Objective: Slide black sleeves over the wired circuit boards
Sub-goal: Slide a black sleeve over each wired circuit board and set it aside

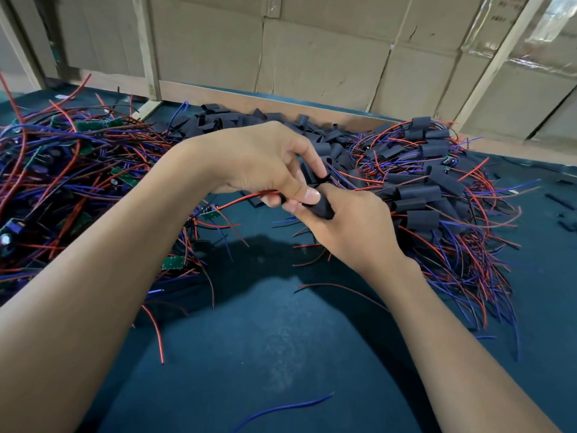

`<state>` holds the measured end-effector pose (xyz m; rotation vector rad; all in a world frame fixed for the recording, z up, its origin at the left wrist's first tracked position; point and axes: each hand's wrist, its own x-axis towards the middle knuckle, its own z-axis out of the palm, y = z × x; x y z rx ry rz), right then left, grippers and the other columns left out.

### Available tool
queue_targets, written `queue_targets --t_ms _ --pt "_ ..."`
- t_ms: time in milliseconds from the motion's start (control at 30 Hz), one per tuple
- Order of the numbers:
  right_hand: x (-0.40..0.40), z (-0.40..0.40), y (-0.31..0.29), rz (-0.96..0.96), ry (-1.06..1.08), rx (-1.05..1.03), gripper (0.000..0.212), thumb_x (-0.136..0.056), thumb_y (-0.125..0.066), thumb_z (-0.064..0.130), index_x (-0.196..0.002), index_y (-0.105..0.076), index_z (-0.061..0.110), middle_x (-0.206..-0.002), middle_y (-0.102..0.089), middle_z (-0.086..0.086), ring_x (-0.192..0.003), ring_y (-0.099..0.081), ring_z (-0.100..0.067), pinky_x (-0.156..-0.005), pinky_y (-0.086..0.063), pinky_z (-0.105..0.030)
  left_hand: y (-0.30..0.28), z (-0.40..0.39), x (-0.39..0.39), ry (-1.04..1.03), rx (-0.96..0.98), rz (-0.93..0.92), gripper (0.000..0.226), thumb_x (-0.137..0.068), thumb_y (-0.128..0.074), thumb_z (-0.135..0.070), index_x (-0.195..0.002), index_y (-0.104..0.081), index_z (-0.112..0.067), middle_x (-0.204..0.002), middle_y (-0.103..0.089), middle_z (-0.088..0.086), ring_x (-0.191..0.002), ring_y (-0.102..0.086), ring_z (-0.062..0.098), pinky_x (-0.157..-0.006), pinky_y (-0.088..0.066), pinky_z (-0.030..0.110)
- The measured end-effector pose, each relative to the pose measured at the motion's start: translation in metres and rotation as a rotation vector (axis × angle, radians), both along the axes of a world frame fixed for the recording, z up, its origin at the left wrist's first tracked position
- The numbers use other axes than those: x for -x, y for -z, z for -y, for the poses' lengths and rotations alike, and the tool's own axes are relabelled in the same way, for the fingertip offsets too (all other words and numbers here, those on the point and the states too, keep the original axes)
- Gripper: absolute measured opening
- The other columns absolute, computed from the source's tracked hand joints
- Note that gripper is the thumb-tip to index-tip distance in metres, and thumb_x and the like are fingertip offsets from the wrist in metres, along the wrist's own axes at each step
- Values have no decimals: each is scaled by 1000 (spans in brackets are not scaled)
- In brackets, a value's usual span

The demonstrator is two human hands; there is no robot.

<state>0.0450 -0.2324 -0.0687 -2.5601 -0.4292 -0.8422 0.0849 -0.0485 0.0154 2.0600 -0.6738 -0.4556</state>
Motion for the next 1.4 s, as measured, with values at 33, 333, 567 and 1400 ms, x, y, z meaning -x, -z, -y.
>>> queue_targets --t_ms 33,333,567,1400 --pt "2 -1 -1 8 29 79 46 -90 -67 58 -70 -36 29 -56 -53 2 -61 -56 -34 -55 -28 -31 0 0 0 9 -17 9 32 -85 -79 -14 -113 -66 -18 -79 -72 16 -48 -54 12 -47 -44 17" --pt "1 -2 -8 -180 111 207 37 -103 -44 40 -83 -62 15 -81 -68 -17 -79 -62 -45 -62 -32 -38 -2 4 -3 -53 -76 144 51 -73 -87 -35 -119 -65 -31 -108 -70 -3 -63 -70 10 -62 -58 22" --pt "-8 11 -12 -119 235 49 50 -106 -33 48 -85 -62 13 -82 -68 -17 -79 -60 -43 -63 -36 -41 -13 -29 -11 -38 -534 213 46 -60 -85 -56 -103 -71 -42 -100 -71 -22 -82 -62 -15 -75 -41 15" --pt "4 -3 -14 -24 308 -103 60 -88 -52 74 -56 -41 25 -60 -58 0 -75 -61 -35 -62 -38 -34 -39 -21 14 -146 -229 432 28 -86 -74 -24 -97 -76 -50 -88 -74 15 -58 -58 18 -64 -43 21"
